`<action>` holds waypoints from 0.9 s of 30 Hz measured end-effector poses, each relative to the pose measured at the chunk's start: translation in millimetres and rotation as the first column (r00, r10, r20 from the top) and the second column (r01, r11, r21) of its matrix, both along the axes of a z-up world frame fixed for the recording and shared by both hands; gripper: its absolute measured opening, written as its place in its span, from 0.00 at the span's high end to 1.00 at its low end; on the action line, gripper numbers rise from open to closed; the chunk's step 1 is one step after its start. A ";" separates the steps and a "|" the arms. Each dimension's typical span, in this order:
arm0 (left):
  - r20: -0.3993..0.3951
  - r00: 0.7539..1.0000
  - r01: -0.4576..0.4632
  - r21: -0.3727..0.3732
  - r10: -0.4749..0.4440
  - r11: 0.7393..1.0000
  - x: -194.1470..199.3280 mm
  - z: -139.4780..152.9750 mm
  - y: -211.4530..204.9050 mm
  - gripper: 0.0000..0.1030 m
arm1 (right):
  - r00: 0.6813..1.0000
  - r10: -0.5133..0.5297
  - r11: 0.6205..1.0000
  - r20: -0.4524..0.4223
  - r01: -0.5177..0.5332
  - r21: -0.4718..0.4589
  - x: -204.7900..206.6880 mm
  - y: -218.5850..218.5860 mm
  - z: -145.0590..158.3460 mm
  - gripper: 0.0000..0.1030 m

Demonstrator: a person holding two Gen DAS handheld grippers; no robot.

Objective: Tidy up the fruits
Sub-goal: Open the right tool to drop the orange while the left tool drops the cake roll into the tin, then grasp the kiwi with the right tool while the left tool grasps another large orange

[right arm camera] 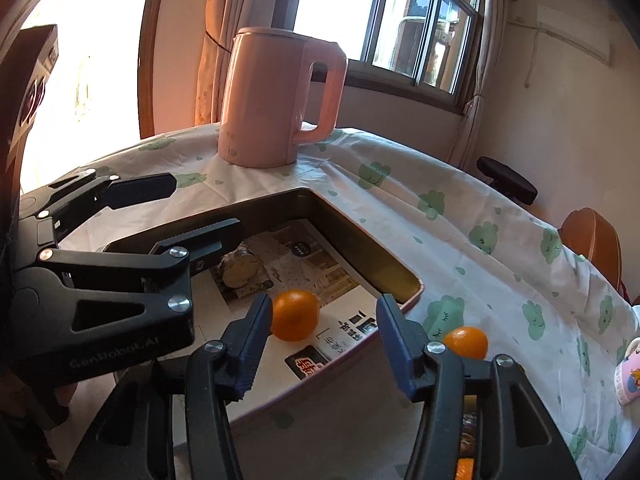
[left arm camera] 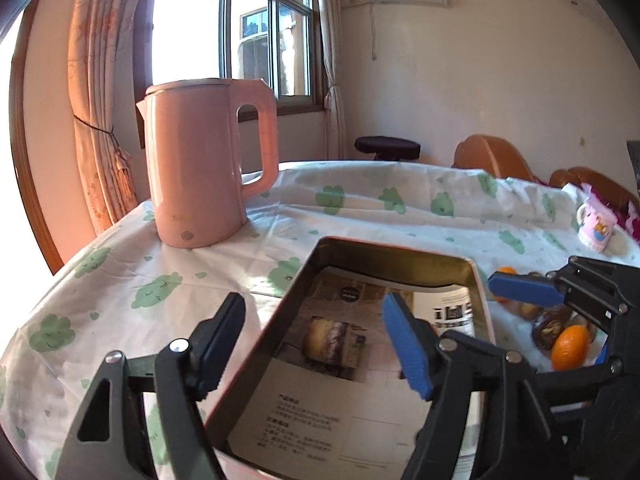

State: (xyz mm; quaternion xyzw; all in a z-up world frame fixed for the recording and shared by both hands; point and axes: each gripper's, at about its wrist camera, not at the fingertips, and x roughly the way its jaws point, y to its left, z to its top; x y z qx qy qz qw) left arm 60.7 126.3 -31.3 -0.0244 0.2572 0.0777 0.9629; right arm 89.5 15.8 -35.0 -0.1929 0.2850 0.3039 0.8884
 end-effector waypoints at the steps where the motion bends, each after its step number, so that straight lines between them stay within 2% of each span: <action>1: 0.009 1.000 0.006 -0.003 -0.006 1.000 -2.8 1.5 -2.4 0.29 | 1.000 -0.010 1.000 0.009 0.010 0.006 -3.7 -6.9 3.4 0.46; 5: 0.058 0.997 0.043 -0.023 -0.041 0.999 -20.3 10.9 -18.1 0.28 | 0.996 -0.069 0.997 0.057 0.068 0.027 -24.5 -50.8 14.1 0.44; 9: 0.084 0.990 0.113 -0.020 -0.111 0.993 -32.3 16.6 -49.2 0.23 | 0.985 -0.158 0.987 0.075 0.155 0.045 -43.1 -104.6 14.9 0.39; 15: 0.032 0.969 0.245 -0.021 -0.244 0.969 -27.6 9.4 -101.6 0.21 | 0.960 -0.280 0.959 0.016 0.278 0.052 -53.7 -171.9 2.2 0.39; 23: -0.059 0.940 0.332 -0.046 -0.335 0.942 -14.4 -5.0 -145.3 0.21 | 0.955 -0.285 0.952 -0.083 0.293 0.095 -55.3 -202.7 -12.7 0.39; 27: -0.086 0.931 0.352 -0.036 -0.354 0.935 -11.4 -7.5 -155.8 0.21 | 0.957 -0.268 0.959 -0.110 0.276 0.065 -53.8 -200.0 -22.8 0.39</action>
